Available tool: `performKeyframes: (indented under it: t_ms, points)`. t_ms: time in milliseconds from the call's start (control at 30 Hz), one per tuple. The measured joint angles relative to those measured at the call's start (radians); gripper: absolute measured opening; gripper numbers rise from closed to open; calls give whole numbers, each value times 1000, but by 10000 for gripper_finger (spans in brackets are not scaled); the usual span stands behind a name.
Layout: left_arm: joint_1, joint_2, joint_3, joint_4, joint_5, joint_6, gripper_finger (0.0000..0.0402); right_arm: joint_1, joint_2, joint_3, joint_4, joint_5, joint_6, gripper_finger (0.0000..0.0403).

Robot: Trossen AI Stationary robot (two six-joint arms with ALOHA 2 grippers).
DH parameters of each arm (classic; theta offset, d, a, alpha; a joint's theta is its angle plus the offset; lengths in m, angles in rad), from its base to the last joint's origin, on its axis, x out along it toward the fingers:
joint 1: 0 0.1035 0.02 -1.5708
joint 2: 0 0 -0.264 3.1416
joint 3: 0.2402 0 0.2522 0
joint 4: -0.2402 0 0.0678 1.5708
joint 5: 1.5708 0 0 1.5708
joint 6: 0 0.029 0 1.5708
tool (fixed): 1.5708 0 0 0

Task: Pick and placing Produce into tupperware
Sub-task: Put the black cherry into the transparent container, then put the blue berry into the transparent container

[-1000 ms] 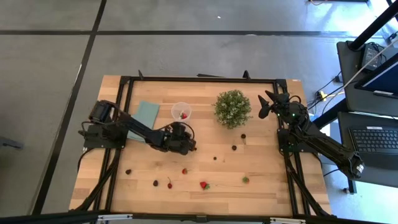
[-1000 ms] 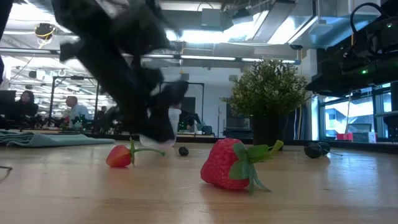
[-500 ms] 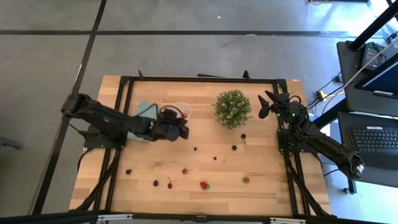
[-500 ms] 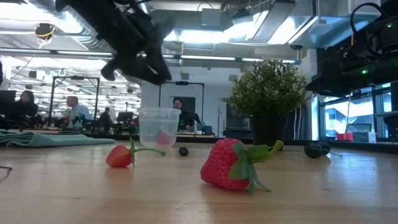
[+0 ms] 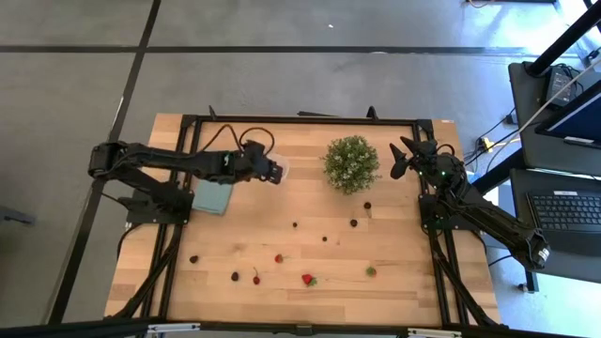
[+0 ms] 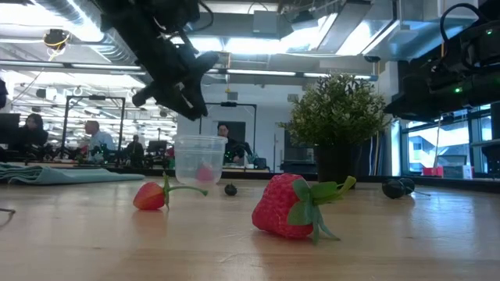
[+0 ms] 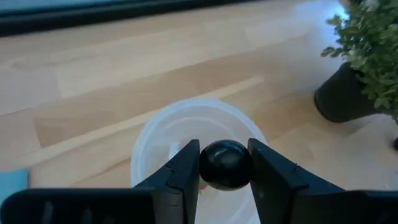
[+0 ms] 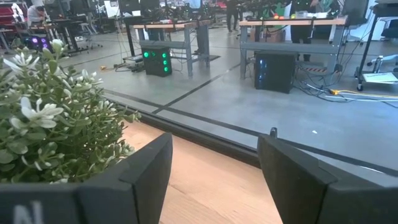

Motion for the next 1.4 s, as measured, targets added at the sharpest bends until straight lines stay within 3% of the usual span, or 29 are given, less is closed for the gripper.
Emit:
performKeyframes:
  t_ms: [133, 500, 633, 833, 1133, 1400]
  points:
    - [45, 0, 0, 0, 107, 12, 118, 0, 0, 0, 0, 0, -3, 239]
    - [135, 7, 0, -15, 186, 82, 113, 0, 0, 0, 0, 0, -6, 239]
    - [169, 24, 1, -3, 247, 119, 125, 0, 0, 0, 0, -1, -7, 239]
    - [208, 71, 0, 9, 328, 170, 107, 0, 0, 0, 0, -1, -53, 239]
    - [212, 89, 0, 4, 353, 197, 135, 0, 0, 0, 0, -1, -59, 239]
    - [212, 88, 0, 52, 359, 222, 120, 0, 0, 0, 0, -1, -59, 239]
